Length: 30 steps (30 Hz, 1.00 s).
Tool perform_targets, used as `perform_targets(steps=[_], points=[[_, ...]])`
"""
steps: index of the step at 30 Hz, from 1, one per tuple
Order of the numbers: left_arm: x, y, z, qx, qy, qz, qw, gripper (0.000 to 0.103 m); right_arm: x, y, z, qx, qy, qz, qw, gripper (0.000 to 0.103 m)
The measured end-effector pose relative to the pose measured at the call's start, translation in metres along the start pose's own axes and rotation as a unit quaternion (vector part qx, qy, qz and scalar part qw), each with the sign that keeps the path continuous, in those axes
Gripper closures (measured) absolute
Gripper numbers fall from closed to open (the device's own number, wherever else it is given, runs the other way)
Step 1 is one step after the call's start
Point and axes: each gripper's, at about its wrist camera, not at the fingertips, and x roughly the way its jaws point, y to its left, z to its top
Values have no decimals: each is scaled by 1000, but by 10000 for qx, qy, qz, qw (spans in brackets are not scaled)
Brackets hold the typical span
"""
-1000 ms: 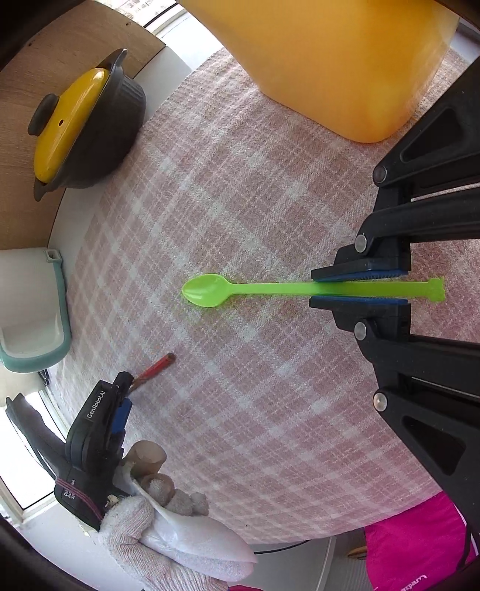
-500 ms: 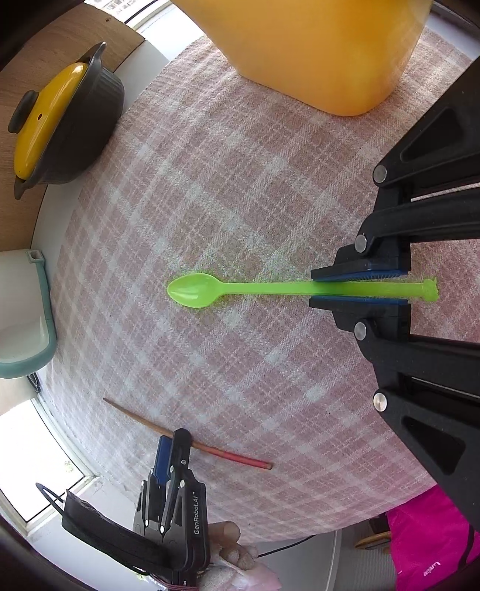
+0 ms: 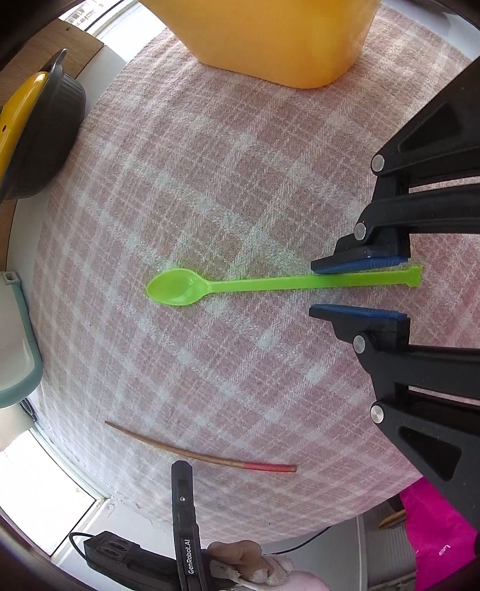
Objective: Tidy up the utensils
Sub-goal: 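Close the left tool on the red-tipped chopstick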
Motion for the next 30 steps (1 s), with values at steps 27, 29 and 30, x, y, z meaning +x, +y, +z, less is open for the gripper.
perform_targets(steps=[27,29,30], points=[[40,-32,55,161,-221,631,9976,96,30,32,80,65,84,-482,9988,99],[37,-27,53,86,-263,488,9984,97,32,38,83,63,47,-514,9986,99],[36,-25,51,18,-287,438,9986,98,33,38,83,94,16,-499,9987,99]])
